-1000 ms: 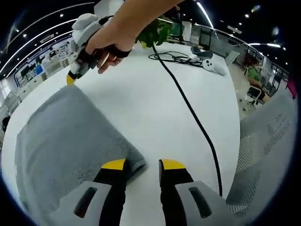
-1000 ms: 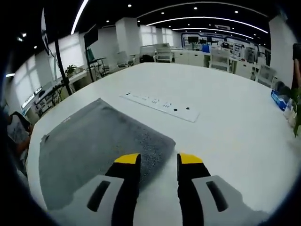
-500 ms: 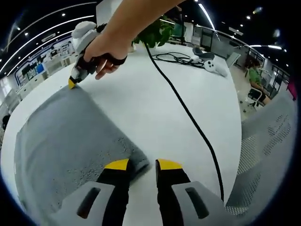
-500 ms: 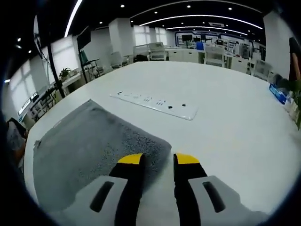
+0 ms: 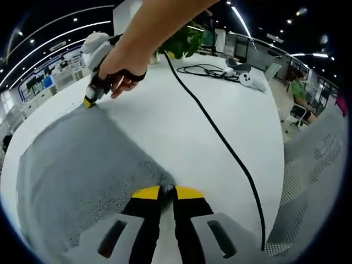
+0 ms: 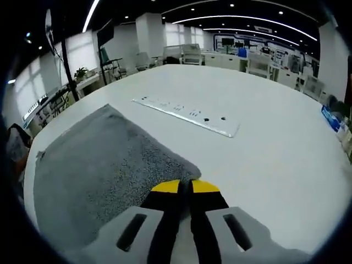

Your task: Fold the towel on the table until its edges align and the towel forms a compact rectangular stack.

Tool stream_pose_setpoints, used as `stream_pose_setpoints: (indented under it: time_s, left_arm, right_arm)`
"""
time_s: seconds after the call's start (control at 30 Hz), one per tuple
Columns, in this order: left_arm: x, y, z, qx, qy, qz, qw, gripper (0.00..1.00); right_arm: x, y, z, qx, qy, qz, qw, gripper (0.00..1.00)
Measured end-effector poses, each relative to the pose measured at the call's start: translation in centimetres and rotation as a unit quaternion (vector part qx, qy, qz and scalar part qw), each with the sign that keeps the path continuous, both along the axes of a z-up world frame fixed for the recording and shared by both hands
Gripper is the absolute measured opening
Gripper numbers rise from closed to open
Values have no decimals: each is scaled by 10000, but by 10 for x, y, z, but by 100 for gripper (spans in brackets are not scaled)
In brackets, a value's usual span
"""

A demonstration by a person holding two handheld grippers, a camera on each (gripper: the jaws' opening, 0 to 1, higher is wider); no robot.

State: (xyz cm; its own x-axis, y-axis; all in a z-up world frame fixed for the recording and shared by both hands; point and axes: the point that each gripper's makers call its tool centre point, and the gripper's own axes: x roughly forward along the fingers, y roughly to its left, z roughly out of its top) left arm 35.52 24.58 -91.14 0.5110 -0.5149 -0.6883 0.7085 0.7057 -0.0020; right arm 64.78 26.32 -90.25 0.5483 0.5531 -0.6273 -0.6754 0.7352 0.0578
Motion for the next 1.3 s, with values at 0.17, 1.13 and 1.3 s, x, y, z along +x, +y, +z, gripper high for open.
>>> stream_pose_setpoints:
  time_s: [0.17, 1.13, 1.3]
  left_arm:
    - [-6, -13, 0, -97, 99, -26, 9999, 4]
    - [-36, -109, 30, -1082, 559, -105, 9925, 1]
    - [-32, -109, 46, -1304, 455, 6, 9904, 2]
  right_arm:
    - [-6, -13, 0, -15, 82, -7, 10000, 2]
    - [-39, -112, 25, -484, 34, -219, 9986, 0]
    - [-40, -109, 41, -511, -28, -234, 9984, 0]
